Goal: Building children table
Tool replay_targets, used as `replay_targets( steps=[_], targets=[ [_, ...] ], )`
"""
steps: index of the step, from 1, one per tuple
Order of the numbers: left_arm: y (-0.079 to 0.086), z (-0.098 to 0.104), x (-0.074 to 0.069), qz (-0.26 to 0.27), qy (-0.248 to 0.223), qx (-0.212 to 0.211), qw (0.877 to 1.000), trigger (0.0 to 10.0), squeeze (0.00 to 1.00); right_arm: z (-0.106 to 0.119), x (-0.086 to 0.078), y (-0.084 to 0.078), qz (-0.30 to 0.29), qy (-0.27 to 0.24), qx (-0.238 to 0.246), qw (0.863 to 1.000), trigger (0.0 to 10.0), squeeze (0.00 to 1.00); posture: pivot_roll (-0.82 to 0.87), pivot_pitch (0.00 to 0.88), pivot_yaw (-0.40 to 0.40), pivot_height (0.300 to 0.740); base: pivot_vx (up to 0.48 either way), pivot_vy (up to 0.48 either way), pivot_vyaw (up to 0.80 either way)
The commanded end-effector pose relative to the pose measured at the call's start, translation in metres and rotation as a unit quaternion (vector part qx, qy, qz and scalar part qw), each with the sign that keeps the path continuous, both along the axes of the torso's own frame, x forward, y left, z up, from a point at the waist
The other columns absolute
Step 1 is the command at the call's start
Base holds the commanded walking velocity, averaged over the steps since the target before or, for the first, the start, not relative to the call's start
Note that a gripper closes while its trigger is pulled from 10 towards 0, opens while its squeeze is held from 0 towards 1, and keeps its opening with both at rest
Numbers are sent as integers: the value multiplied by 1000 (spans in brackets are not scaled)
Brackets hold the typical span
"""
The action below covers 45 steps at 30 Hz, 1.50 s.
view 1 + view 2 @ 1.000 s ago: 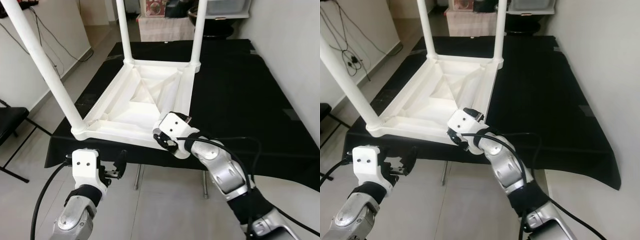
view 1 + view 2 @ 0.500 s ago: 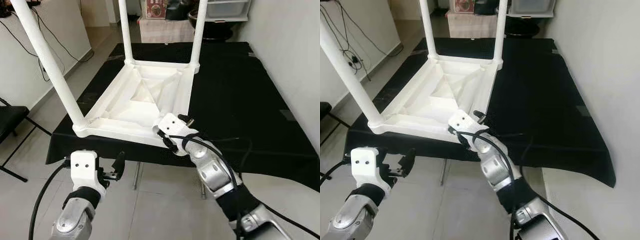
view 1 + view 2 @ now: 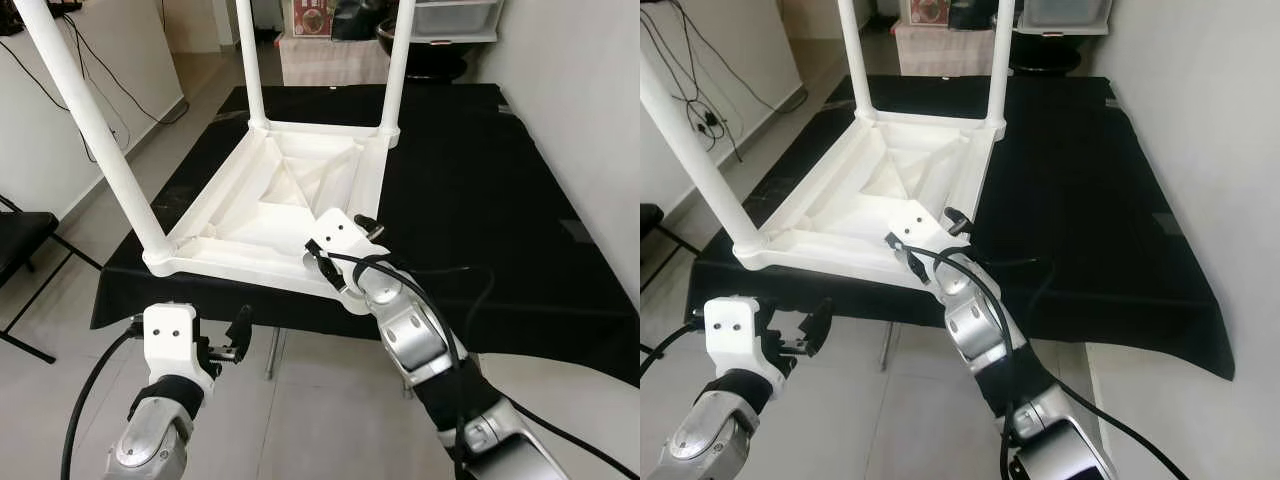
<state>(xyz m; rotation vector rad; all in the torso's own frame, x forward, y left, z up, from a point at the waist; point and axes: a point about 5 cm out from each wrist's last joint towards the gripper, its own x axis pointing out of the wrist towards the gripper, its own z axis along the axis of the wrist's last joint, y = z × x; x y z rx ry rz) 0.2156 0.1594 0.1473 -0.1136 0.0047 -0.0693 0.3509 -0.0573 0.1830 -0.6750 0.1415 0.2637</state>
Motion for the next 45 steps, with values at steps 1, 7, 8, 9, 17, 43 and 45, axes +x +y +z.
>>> replay_targets(
  steps=[1,7,8,9,17,43,45],
  targets=[
    [-1,2,-2,4,0,4,1000,10000,0,0,7,-2,-27,-10,-4,1000,10000,0,18,82,2,740,0,0,0],
    [-3,2,-3,4,1,2,1000,10000,0,-1,26,-2,-61,-28,-25,997,10000,0,30,85,5,740,0,0,0],
    [-3,2,-3,3,2,3,1000,10000,0,0,29,-2,-66,-31,-25,997,10000,0,30,85,5,740,0,0,0],
    [-3,2,-3,3,2,3,1000,10000,0,1,31,-1,-71,-35,-26,997,10000,0,34,89,6,740,0,0,0],
    [-3,1,-4,3,4,6,1000,10000,0,-1,36,1,-80,-36,-21,996,0,0,42,93,2,740,0,0,0],
    [2,2,3,3,-1,19,1000,10000,0,11,40,-14,-35,-66,64,995,0,0,8,60,18,740,0,0,0],
    [2,3,4,3,-3,20,1000,10000,0,16,40,-15,-25,-71,85,994,0,0,9,58,21,740,0,0,0]
  ],
)
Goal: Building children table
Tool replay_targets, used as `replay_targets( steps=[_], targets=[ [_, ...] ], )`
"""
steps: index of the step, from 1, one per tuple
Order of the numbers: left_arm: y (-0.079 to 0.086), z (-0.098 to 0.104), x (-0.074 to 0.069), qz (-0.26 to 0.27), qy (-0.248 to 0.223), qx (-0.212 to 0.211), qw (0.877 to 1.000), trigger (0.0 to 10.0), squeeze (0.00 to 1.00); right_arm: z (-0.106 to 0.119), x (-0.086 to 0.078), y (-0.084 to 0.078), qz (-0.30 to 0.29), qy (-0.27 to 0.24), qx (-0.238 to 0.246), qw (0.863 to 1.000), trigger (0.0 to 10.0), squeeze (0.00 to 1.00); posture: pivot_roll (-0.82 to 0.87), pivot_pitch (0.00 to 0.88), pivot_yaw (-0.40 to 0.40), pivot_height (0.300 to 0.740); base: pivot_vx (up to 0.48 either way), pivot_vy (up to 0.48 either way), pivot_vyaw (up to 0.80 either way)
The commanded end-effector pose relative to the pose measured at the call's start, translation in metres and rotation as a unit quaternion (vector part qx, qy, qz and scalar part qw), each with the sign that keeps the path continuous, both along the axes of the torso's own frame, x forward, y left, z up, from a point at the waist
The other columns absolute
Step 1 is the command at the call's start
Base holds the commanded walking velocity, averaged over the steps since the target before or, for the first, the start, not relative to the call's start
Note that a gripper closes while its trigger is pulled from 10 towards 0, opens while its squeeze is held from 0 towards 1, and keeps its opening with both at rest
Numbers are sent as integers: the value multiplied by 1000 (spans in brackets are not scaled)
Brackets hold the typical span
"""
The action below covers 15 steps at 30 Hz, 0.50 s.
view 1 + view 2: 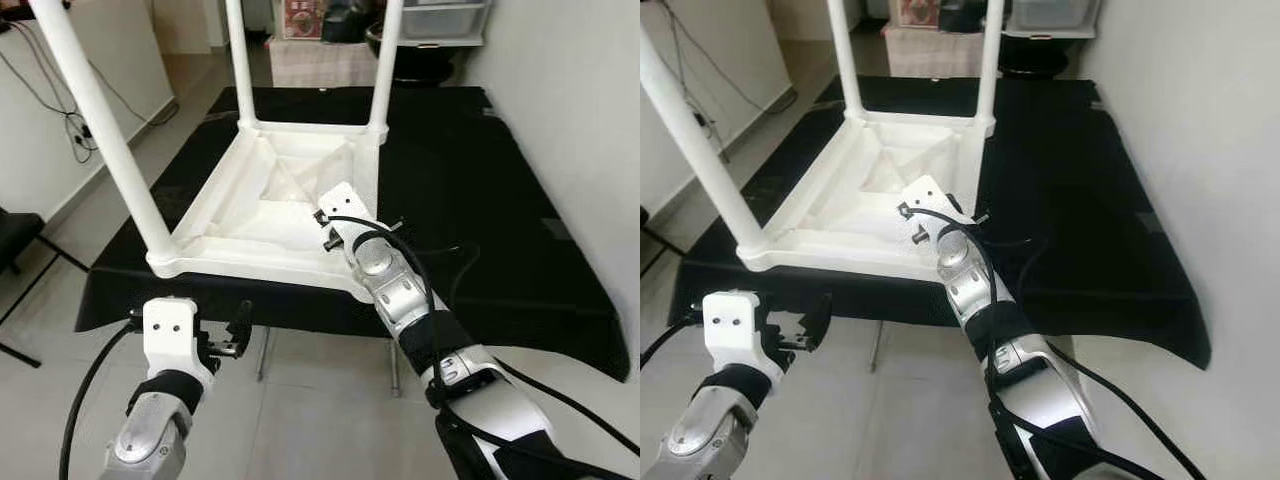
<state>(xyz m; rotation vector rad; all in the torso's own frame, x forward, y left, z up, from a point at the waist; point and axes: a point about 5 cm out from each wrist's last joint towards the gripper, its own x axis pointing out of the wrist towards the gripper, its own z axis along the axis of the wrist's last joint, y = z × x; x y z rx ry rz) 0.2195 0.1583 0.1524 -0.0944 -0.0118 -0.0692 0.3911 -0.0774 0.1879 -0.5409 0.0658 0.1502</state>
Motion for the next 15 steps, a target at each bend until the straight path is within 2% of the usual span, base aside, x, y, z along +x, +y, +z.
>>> replay_targets(
  steps=[1,6,12,14,15],
  targets=[
    [4,-1,2,4,2,10,1000,10000,0,17,0,1,32,-36,33,998,0,0,10,56,21,740,0,0,0],
    [6,5,7,6,-10,4,1000,10000,0,26,1,-19,38,-48,73,995,0,0,7,52,20,740,0,0,0],
    [6,8,9,6,-16,-2,1000,10000,0,29,1,-31,40,-51,94,993,0,0,6,51,21,740,0,0,0],
    [5,17,13,3,-31,-27,999,10000,0,36,0,-45,43,-55,141,988,0,0,7,50,18,740,0,0,0],
    [5,17,13,3,-31,-27,999,10000,0,36,0,-45,43,-55,141,988,0,0,7,50,18,740,0,0,0]
  ],
)
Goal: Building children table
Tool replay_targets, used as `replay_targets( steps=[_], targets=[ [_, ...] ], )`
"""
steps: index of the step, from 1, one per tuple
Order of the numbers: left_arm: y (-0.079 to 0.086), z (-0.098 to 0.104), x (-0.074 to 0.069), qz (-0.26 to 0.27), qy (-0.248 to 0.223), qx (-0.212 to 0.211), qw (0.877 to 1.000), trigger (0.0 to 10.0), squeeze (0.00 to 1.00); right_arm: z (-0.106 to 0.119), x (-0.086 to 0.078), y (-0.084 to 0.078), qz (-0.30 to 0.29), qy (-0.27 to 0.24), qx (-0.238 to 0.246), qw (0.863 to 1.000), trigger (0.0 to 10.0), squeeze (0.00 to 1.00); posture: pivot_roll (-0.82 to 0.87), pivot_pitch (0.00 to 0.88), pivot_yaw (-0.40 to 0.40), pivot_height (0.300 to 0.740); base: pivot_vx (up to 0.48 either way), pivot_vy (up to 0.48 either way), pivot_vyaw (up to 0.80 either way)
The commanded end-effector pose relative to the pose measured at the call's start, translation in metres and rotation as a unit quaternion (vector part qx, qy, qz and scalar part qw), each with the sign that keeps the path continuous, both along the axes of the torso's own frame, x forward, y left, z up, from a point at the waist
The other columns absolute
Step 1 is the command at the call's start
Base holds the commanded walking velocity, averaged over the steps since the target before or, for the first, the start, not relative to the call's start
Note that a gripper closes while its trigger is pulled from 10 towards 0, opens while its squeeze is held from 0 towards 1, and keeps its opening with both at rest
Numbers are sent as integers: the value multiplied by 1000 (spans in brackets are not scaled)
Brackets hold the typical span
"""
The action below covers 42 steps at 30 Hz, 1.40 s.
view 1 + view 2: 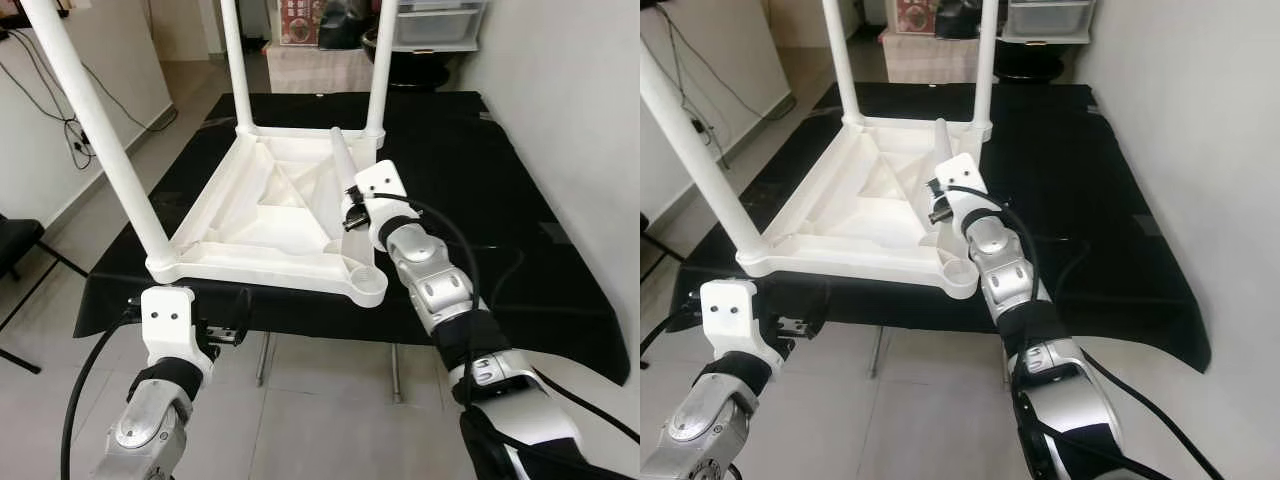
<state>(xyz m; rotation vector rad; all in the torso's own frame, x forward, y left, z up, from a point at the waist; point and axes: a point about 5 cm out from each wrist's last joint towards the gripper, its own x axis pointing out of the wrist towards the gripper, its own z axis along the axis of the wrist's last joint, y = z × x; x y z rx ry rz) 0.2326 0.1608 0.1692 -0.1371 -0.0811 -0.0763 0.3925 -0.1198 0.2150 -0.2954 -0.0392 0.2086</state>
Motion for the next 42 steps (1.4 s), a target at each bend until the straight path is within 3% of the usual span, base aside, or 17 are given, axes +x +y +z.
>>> replay_targets(
  steps=[1,3,4,5,6,13,14,15,17,24,31,32,33,34,35,36,42],
  targets=[
    [2,6,2,1,-7,-24,1000,10000,0,11,-1,-9,8,-21,43,999,510,0,9,49,16,740,0,0,0],
    [2,6,2,1,-7,-24,1000,10000,0,11,-1,-9,8,-21,43,999,510,0,9,49,16,740,0,0,0],
    [1,13,6,-6,-20,-54,998,10000,0,13,-3,-18,15,-23,76,997,6235,0,8,49,16,740,0,0,0],
    [1,13,6,-6,-20,-54,998,10000,0,13,-3,-18,15,-23,76,997,6235,0,8,49,16,740,0,0,0],
    [0,22,10,-18,-35,-93,995,10000,0,15,-4,-28,22,-29,115,993,10000,0,9,47,15,740,0,0,0],
    [-4,43,28,-59,-65,-222,971,10000,0,18,-11,-72,37,-35,282,958,10000,0,0,46,22,740,0,0,0],
    [-4,49,35,-70,-72,-271,957,10000,0,20,-15,-82,50,-41,333,941,10000,0,-5,45,26,740,0,0,0],
    [-4,49,35,-70,-72,-271,957,10000,0,20,-15,-82,50,-41,333,941,10000,0,-5,45,26,740,0,0,0],
    [-5,60,47,-88,-83,-350,929,10000,0,23,-21,-94,75,-54,397,913,10000,0,-7,45,29,740,0,0,0],
    [-5,69,55,-102,-90,-396,908,10000,0,22,-25,-95,88,-55,441,891,10000,0,-7,43,34,740,0,0,0],
    [0,72,58,-104,-84,-443,886,10000,0,19,-28,-88,122,-51,437,890,10000,0,-7,43,34,740,0,0,0],
    [6,71,61,-94,-84,-478,869,10000,0,21,-30,-84,137,-59,391,908,10000,0,1,44,33,740,0,0,0],
    [6,71,61,-94,-84,-478,869,10000,0,21,-30,-84,137,-59,391,908,10000,0,1,44,33,740,0,0,0],
    [15,71,66,-86,-85,-518,847,10000,0,26,-34,-76,165,-69,337,924,10000,0,1,41,36,740,0,0,0],
    [15,71,66,-86,-85,-518,847,10000,0,26,-34,-76,165,-69,337,924,10000,0,1,41,36,740,0,0,0],
    [25,69,75,-79,-83,-551,826,10000,0,35,-39,-65,203,-82,289,932,10000,0,3,39,36,740,0,0,0],
    [32,68,92,-91,-74,-580,806,10000,0,52,-51,-43,278,-101,240,925,10000,0,-3,35,41,740,0,0,0]
  ],
)
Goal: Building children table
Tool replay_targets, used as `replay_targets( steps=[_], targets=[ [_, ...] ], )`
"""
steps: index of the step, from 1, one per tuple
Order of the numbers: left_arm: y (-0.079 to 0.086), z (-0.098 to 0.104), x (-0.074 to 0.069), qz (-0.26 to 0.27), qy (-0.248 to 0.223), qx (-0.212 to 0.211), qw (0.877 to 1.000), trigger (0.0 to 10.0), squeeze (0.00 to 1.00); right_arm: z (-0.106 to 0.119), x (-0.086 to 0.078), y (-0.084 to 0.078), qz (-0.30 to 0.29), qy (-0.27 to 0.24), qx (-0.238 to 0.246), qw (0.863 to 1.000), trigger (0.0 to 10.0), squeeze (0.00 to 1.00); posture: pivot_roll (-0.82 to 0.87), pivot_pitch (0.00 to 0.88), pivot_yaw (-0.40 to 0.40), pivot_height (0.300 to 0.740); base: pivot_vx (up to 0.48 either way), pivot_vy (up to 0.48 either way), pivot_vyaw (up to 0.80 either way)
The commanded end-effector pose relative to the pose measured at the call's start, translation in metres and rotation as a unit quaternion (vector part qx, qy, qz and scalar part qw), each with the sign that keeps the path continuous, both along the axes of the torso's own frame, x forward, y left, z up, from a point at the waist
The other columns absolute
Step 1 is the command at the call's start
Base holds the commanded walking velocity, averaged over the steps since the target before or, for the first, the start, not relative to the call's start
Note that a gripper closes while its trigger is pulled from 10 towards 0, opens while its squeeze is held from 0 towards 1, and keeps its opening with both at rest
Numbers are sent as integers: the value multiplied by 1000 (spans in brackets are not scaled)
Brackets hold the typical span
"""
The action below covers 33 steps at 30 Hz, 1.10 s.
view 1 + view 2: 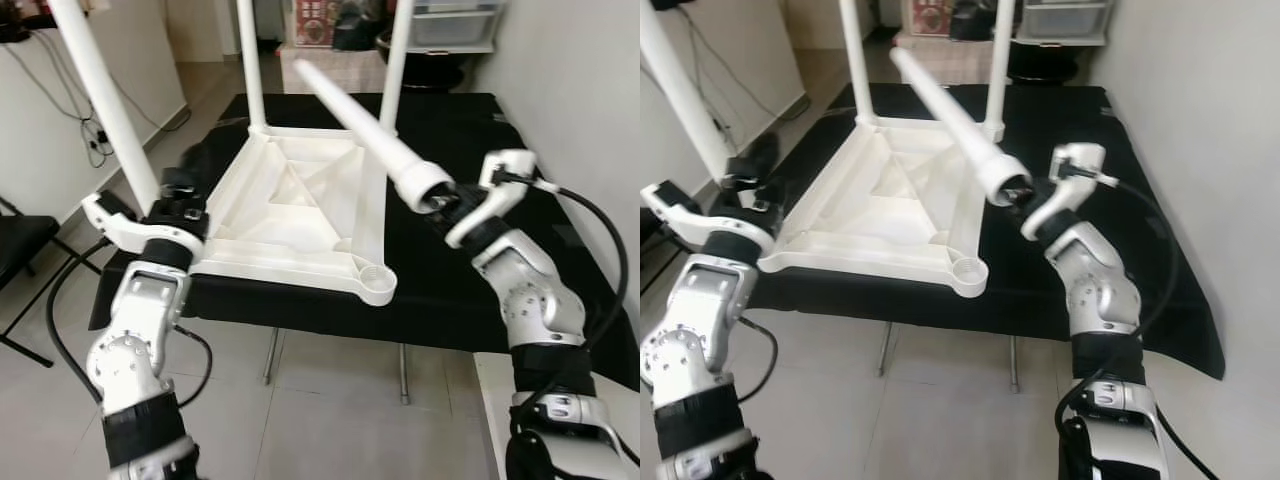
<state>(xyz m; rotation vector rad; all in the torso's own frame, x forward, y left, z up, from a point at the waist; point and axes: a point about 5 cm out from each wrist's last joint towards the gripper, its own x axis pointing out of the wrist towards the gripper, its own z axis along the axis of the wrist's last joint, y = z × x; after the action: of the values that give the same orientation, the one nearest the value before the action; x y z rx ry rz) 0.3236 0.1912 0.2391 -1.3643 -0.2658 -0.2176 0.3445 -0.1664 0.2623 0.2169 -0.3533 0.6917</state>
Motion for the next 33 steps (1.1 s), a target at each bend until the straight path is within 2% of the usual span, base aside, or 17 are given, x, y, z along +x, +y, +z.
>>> replay_targets(
  steps=[1,3,5,9,11,13,15,20,27,31,33],
  targets=[
    [-1,0,8,-22,-6,-12,1000,10000,0,10,-8,10,32,-28,-15,999,10000,0,-7,35,46,740,0,0,0],
    [-1,0,8,-22,-6,-12,1000,10000,0,10,-8,10,32,-28,-15,999,10000,0,-7,35,46,740,0,0,0],
    [-11,6,20,-56,-18,-20,998,10000,0,12,-14,17,59,-36,-23,997,10000,0,-15,34,55,740,0,0,0],
    [-12,10,24,-69,-27,-27,997,10000,0,11,-18,21,71,-39,-31,996,10000,0,-21,33,61,740,0,0,0],
    [-17,26,26,-108,-68,-33,991,10000,0,8,-25,29,95,-44,-50,993,10000,0,-22,32,63,740,0,0,0],
    [-17,26,26,-108,-68,-33,991,10000,0,8,-25,29,95,-44,-50,993,10000,0,-22,32,63,740,0,0,0],
    [-23,42,26,-147,-106,-35,983,10000,0,5,-30,32,109,-45,-64,991,10000,0,-20,34,63,740,0,0,0],
    [-21,48,28,-154,-119,-39,980,10000,0,3,-33,30,119,-41,-71,990,10000,0,-20,34,63,740,0,0,0],
    [-5,50,35,-136,-114,-35,983,10000,0,3,-47,35,172,-50,-94,979,10000,0,-18,43,69,740,0,0,0],
    [-8,49,34,-148,-114,-40,982,10000,0,5,-46,36,166,-51,-87,981,10000,0,-16,44,69,740,0,0,0],
    [-16,45,32,-165,-113,-40,979,10000,0,8,-43,36,158,-52,-71,984,10000,0,-13,46,70,740,0,0,0]
  ],
)
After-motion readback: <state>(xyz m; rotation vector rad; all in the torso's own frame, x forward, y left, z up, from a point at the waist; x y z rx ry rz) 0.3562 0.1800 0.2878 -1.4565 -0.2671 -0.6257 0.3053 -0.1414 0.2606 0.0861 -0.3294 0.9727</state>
